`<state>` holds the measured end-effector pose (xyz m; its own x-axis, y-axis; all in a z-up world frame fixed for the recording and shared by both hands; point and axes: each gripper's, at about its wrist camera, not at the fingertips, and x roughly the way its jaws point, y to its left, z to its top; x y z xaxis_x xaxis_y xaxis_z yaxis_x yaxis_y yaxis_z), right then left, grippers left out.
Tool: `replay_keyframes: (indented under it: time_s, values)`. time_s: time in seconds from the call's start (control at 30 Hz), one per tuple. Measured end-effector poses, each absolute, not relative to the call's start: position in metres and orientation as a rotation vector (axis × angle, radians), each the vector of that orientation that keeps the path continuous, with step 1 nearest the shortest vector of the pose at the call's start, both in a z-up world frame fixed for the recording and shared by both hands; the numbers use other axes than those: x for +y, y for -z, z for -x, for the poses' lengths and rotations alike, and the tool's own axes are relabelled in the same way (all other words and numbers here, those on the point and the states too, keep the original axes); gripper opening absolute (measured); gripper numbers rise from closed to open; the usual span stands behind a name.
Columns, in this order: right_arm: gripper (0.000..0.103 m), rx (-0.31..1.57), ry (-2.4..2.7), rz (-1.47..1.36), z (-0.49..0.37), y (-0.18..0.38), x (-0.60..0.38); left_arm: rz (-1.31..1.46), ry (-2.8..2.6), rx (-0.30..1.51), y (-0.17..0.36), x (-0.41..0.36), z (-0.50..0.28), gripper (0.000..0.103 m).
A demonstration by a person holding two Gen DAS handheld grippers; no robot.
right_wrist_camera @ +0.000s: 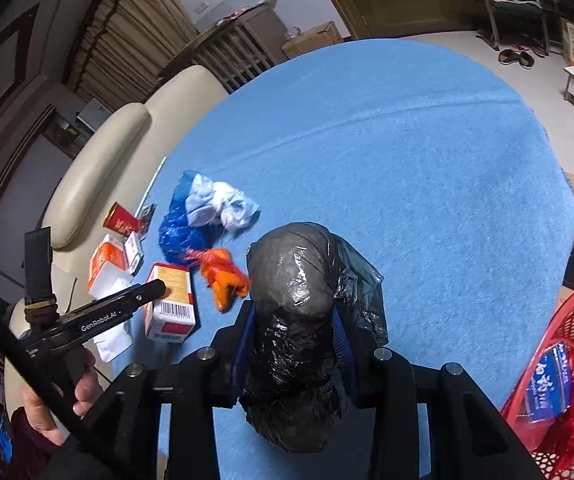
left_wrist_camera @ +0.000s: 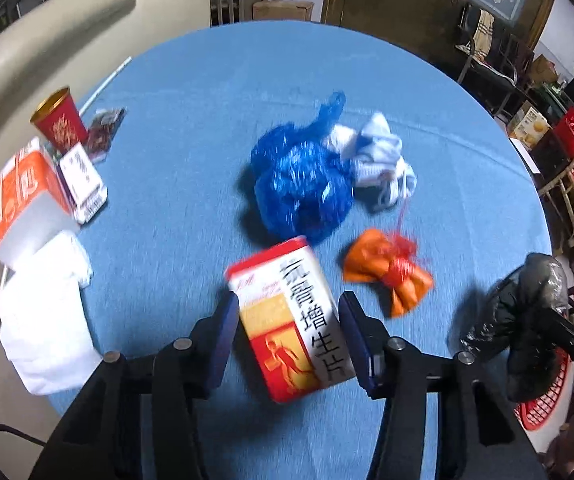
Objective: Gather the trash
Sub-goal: 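Grasp the red-and-white medicine box with the left tool while the right tool lifts the black bag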
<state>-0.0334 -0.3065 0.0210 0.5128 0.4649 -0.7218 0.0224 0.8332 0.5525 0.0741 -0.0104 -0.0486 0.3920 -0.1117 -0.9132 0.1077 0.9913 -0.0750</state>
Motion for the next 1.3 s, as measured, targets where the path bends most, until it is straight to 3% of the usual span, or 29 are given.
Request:
replay_keyframes:
  time_s: [0.33,0.4,0.6,0.7,1.0,1.03,1.13,1.3]
  values:
    - [0.04,1.036,-0.345,-0.523,0.042,-0.015,-0.286,0.024,0.14,1.164,0.044,0.011,-0.046,0.054]
    - [0.04,1.046,-0.352,-0.519,0.042,-0.012,-0.282,0.023,0.149,1.146,0.039,0.011,-0.045,0.057]
    - [0.048,1.084,-0.348,-0.522,0.044,-0.004,-0.28,0.01,0.133,1.168,0.049,0.009,-0.051,0.061]
    - [0.061,1.081,-0.332,-0.539,0.045,-0.005,-0.284,0.002,0.137,1.184,0.057,0.008,-0.052,0.061]
    - [0.062,1.106,-0.325,-0.493,0.044,0.001,-0.272,0.003,0.146,1.189,0.067,0.006,-0.057,0.059]
    - [0.062,1.113,-0.311,-0.476,0.043,0.002,-0.27,0.002,0.145,1.191,0.069,0.006,-0.057,0.054]
    - [0.043,1.125,-0.312,-0.459,0.042,0.007,-0.264,-0.005,0.147,1.18,0.069,0.004,-0.057,0.053]
    - [0.039,1.082,-0.303,-0.434,0.048,0.0,-0.264,-0.011,0.147,1.139,0.056,-0.002,-0.044,0.053]
